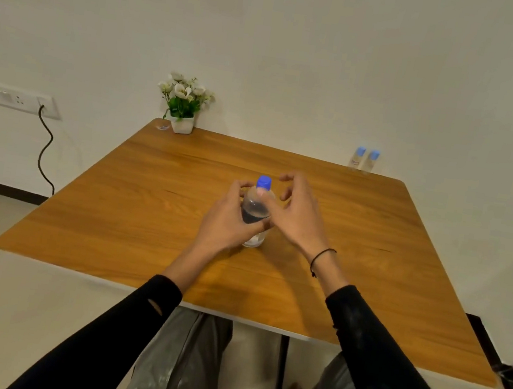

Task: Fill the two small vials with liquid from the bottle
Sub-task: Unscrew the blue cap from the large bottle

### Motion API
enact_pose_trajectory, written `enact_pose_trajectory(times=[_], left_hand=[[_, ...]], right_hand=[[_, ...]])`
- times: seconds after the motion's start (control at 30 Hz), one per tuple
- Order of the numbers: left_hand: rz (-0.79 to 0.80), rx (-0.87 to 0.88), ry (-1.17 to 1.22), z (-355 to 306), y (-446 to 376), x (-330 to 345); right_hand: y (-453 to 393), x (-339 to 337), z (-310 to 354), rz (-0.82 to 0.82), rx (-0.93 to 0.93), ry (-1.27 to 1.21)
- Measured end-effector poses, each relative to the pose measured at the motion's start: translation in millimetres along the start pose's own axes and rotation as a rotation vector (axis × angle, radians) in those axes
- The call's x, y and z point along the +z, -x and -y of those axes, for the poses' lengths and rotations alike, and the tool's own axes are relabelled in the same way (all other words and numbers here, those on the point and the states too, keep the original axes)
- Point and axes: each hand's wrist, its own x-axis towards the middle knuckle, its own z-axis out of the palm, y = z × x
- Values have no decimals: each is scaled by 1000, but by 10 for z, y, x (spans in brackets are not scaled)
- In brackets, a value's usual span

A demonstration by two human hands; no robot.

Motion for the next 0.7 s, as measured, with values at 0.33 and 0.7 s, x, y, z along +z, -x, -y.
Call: enact_pose_trajectory(times=[0.33, 0.7], left_hand=[[-23, 58, -112, -100, -200, -82], [19, 21, -71, -61, -233, -116]], right_hand=[[-438, -198, 551, 179, -256, 530], [-502, -305, 667, 369, -241, 617]])
